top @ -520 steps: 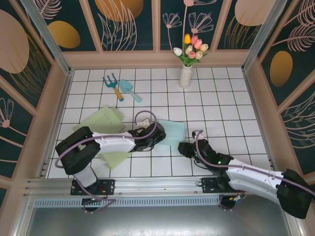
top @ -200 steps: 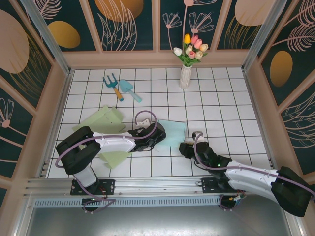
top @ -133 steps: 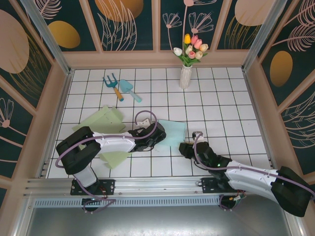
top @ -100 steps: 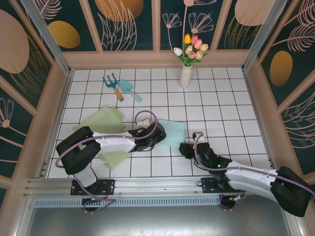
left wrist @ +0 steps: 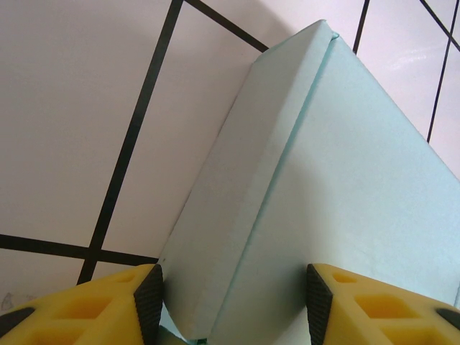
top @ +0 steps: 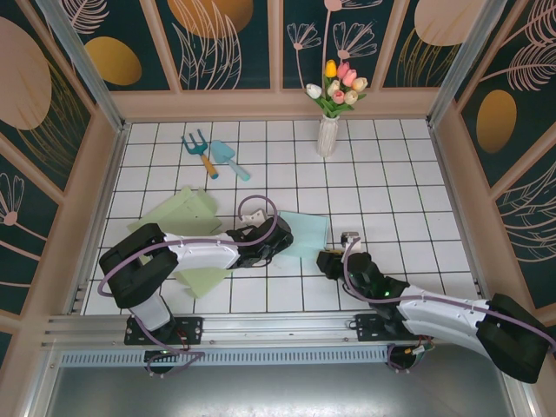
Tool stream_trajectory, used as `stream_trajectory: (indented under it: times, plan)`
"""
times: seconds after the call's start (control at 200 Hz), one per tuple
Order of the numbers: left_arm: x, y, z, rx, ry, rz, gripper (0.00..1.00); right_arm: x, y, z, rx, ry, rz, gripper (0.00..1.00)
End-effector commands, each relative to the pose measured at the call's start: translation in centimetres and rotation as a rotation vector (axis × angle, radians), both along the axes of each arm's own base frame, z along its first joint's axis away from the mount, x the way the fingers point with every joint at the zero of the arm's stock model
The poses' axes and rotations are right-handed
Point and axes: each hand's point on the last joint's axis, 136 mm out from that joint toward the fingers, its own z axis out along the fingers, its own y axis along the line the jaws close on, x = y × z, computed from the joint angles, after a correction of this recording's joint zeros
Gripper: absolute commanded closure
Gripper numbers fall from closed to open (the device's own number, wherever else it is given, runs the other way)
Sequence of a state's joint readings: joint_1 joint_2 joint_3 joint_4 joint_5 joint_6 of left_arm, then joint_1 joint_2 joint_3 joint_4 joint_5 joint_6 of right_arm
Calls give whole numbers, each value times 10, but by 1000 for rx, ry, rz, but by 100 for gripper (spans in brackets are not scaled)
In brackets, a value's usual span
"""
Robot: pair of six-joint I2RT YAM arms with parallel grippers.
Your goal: Fold the paper box
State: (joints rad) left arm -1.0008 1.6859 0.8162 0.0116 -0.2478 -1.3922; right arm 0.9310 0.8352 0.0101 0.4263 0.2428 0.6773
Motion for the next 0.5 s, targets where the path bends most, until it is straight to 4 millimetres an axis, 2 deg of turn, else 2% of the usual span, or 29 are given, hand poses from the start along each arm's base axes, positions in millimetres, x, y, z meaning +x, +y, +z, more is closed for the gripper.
stream_trajectory:
  times: [0.0, 0.335, 0.495]
  plan:
    - [-46, 58, -72, 274, 211, -48, 46, 1, -9, -7, -5, -35, -19, 69]
    - [-46, 57, -74, 275, 213, -50, 46, -1, -12, -16, -16, -15, -30, 69]
    - [-46, 58, -73, 278, 208, -48, 46, -2, -21, -29, -43, 51, -78, 62]
